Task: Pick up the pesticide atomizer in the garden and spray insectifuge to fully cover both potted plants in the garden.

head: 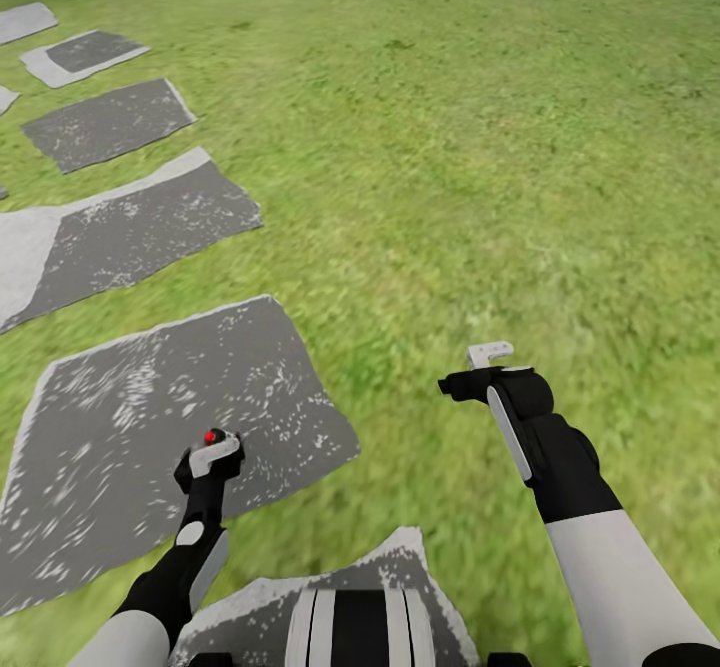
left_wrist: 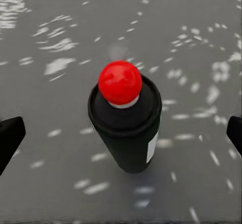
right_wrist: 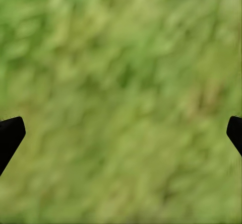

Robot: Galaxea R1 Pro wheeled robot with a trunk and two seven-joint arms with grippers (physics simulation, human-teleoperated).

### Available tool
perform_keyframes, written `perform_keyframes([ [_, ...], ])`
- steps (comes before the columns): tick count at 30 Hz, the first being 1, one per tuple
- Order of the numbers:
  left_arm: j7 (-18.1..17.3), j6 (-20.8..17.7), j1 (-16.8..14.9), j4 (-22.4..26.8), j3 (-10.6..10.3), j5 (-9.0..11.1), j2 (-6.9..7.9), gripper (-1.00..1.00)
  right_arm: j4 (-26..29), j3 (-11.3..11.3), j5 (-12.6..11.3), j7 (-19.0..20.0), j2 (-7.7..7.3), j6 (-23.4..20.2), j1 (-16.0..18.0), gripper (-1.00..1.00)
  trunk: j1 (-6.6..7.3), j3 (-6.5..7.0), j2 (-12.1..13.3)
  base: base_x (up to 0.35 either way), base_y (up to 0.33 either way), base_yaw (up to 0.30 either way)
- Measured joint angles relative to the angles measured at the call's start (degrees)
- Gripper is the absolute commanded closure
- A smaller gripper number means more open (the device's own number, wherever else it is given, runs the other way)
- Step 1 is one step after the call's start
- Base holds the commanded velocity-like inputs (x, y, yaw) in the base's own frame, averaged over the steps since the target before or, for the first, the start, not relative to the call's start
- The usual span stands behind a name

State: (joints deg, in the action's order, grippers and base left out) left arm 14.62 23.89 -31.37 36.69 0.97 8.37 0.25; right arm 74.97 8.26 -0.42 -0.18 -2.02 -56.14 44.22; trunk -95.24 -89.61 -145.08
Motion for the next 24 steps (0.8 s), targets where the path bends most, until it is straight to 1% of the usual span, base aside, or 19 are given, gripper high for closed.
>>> perform_keyframes([
  [8,-0.29,-0.03,0.0,-0.82,0.1,0.03,0.23,-1.0,0.0,0.0,0.0,0.0,0.0,-0.01,-0.01,-1.0,-0.21,-1.77,-0.11,0.0,0.0,0.0],
  [14,-0.29,0.27,0.0,-0.84,0.16,0.08,0.26,-1.0,0.0,0.0,-0.02,0.0,0.0,-0.01,-0.01,-1.0,-0.2,-1.78,-0.11,0.0,0.0,0.0],
  [17,-0.33,0.11,0.0,-1.6,0.17,0.03,0.27,-1.0,0.0,0.0,0.01,0.0,0.0,-0.01,-0.01,-1.0,-0.28,-2.44,-0.15,0.0,0.0,0.0],
  [20,-0.35,0.39,0.0,-0.9,0.12,-0.04,0.27,-1.0,0.0,0.0,0.0,0.0,0.0,-0.02,-0.01,-1.0,-0.36,-3.1,-0.19,0.0,0.0,0.0],
  [24,-0.32,1.41,0.0,0.61,0.09,-0.1,0.17,-1.0,0.0,0.0,0.0,0.0,0.0,-0.02,-0.01,-1.0,-0.36,-3.11,-0.19,0.0,0.0,0.0],
])
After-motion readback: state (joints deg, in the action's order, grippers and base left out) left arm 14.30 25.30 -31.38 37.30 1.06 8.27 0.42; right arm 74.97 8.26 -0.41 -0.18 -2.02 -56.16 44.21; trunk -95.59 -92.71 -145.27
